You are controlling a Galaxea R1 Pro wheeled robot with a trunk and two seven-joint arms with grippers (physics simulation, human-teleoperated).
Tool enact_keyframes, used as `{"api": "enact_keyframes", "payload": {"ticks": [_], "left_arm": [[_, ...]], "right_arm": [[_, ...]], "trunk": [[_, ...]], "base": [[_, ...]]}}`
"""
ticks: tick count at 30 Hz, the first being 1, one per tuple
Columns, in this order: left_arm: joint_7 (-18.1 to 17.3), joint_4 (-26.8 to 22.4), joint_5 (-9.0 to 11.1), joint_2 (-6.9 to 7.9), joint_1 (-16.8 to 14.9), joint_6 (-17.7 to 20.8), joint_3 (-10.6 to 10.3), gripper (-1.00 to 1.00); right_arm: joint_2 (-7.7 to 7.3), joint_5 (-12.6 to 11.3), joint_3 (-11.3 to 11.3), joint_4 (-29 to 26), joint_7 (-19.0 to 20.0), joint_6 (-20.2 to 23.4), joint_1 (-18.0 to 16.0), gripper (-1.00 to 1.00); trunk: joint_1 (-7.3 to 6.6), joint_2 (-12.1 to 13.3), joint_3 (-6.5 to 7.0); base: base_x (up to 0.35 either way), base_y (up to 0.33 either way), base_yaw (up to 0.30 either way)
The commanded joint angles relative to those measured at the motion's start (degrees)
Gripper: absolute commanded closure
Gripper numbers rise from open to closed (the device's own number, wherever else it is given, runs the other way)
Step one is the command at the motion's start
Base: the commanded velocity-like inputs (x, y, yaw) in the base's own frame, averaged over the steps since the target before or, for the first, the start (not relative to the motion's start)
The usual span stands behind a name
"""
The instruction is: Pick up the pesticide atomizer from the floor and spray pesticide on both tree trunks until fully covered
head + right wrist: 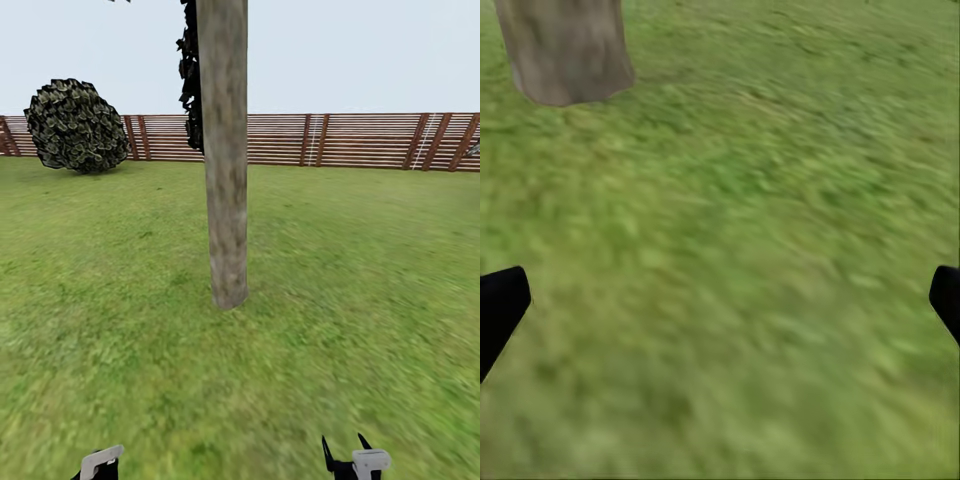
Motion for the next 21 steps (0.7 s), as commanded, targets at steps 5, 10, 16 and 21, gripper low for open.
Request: {"api": "enact_keyframes", "payload": {"ticks": [5,10,16,21], "left_arm": [[-0.1,-0.1,0.1,-0.05,0.0,0.0,0.0,1.0],[-0.1,-0.5,0.0,-0.12,0.0,0.0,0.0,1.0],[-0.3,-0.5,0.0,-0.07,0.0,0.0,0.0,1.0],[-0.1,-0.5,-0.1,0.28,0.0,0.0,0.1,1.0]], "right_arm": [[-0.1,0.0,-0.1,0.1,0.0,0.2,0.0,-1.0],[-0.22,0.0,-0.1,0.2,0.0,0.3,0.0,-1.0],[-0.24,-0.1,-0.2,0.1,0.0,0.1,0.0,-1.0],[0.18,-0.1,-0.1,0.4,-0.1,0.1,0.0,-1.0]], "trunk": [[0.0,0.0,0.0],[0.0,0.0,0.0],[0.0,0.0,0.0],[0.0,0.0,0.0]], "base": [[0.34,0.0,0.272],[0.335,-0.055,0.116],[0.3,-0.126,0.013],[0.284,-0.15,0.001]]}}
